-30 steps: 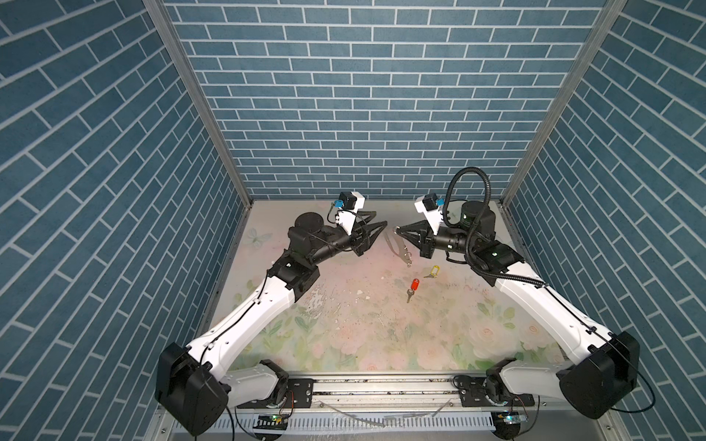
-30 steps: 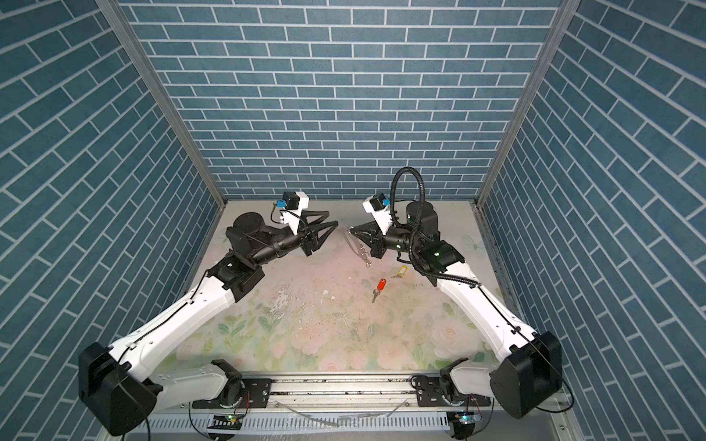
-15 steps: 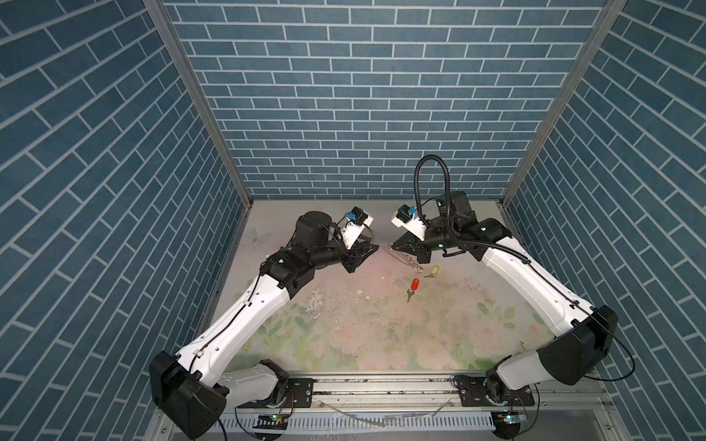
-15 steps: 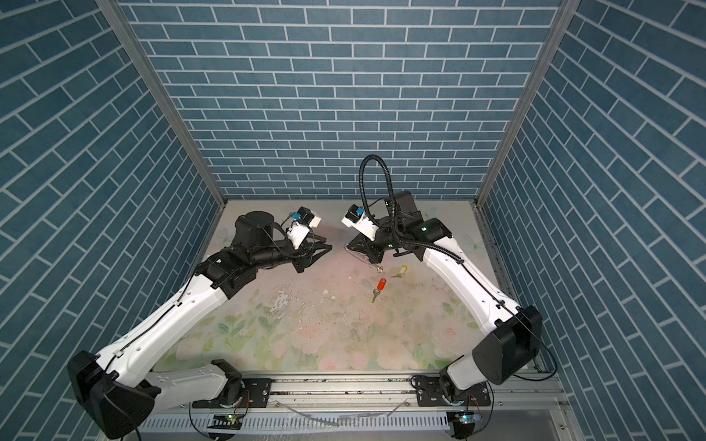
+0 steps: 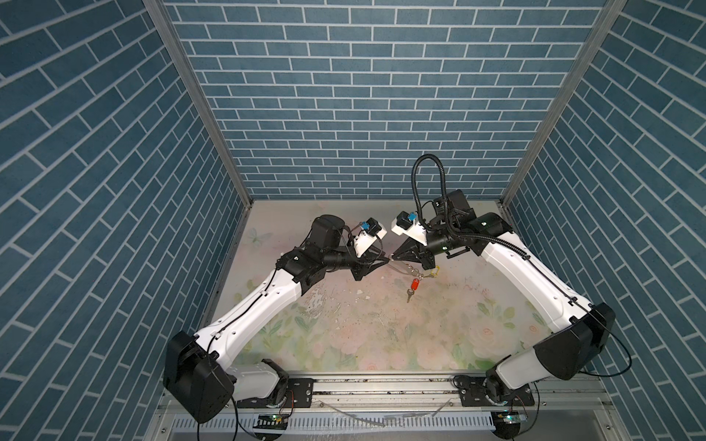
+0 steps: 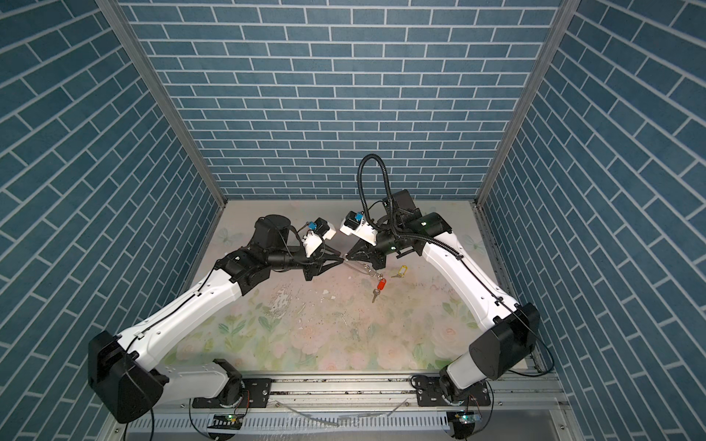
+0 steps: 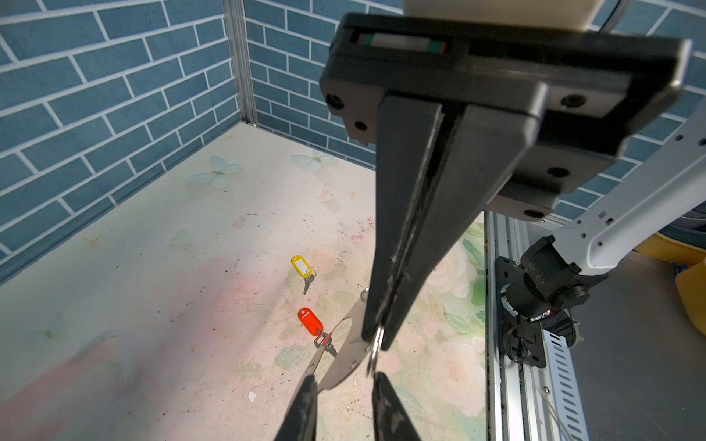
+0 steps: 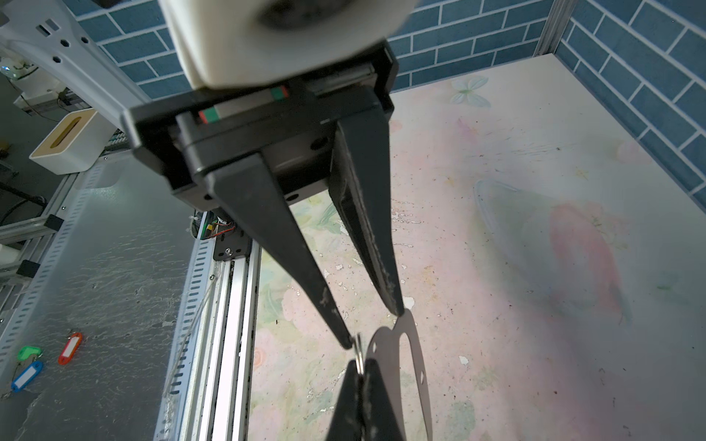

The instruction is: Put the keys on the keyring

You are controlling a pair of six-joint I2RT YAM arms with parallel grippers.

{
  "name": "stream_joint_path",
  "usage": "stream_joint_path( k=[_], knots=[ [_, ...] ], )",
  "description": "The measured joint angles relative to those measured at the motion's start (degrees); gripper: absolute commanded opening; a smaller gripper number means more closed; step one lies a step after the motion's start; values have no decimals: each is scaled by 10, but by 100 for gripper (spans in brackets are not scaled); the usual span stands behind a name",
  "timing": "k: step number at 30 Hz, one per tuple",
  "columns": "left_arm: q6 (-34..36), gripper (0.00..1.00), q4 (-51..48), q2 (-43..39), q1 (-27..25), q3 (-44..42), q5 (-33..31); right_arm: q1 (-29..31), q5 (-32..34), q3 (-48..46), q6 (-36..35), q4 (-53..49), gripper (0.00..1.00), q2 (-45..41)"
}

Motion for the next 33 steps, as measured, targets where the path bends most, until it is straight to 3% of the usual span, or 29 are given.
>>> stream_joint_path(
  k=[24,30,33],
  knots=[
    [5,18,18,11,-5,8,27,-4,-11,0,-1,-13,0,0],
    [5,18,18,16,-6,10,31,-6,-9,0,-1,-17,0,0],
    [6,23,20,17,-6,10,34,-6,-9,0,-1,-21,0,0]
  ],
)
